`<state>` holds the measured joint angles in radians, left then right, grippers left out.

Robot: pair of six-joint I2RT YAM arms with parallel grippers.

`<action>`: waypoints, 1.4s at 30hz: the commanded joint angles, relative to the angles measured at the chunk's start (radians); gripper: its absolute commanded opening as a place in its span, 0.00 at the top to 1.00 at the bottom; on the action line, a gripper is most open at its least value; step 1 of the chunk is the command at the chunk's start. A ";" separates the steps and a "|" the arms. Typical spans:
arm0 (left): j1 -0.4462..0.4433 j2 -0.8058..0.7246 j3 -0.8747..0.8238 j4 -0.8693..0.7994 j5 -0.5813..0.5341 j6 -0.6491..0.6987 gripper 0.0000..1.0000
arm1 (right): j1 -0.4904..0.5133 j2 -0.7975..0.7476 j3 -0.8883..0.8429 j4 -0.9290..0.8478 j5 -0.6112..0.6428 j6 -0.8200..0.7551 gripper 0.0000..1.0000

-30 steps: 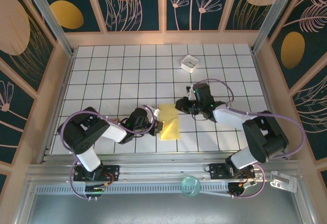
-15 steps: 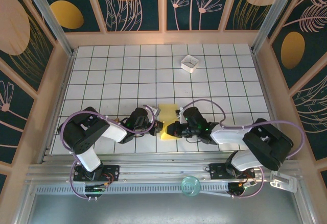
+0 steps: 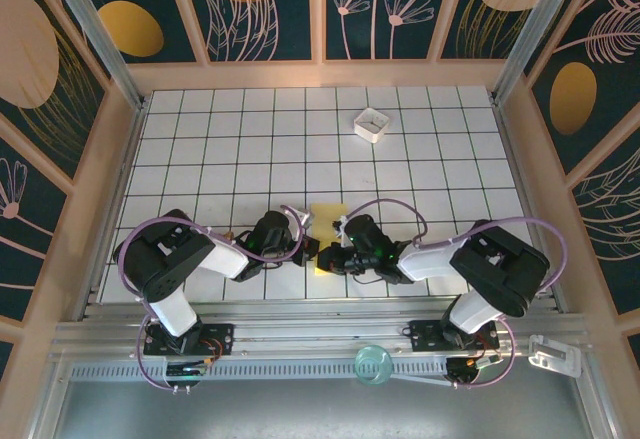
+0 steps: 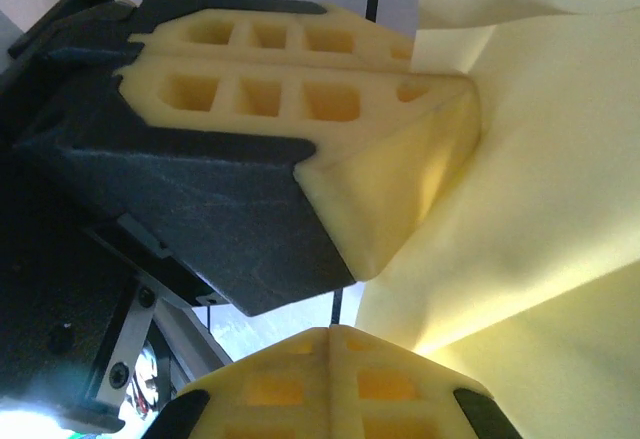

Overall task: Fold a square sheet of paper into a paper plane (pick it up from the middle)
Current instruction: Fold the triangle a second time at the center of the table.

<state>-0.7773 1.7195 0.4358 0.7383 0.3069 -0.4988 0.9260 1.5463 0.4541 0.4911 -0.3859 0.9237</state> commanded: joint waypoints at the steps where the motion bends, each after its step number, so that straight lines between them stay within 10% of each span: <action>1: 0.007 0.057 -0.025 -0.134 -0.061 0.015 1.00 | 0.010 0.026 0.031 0.026 0.021 0.009 1.00; 42: 0.008 0.059 -0.021 -0.146 -0.085 0.016 1.00 | 0.018 0.129 0.048 -0.037 0.036 -0.002 1.00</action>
<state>-0.7780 1.7206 0.4358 0.7395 0.3035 -0.4988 0.9298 1.6413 0.4896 0.4908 -0.3710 0.9234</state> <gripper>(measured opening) 0.061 0.042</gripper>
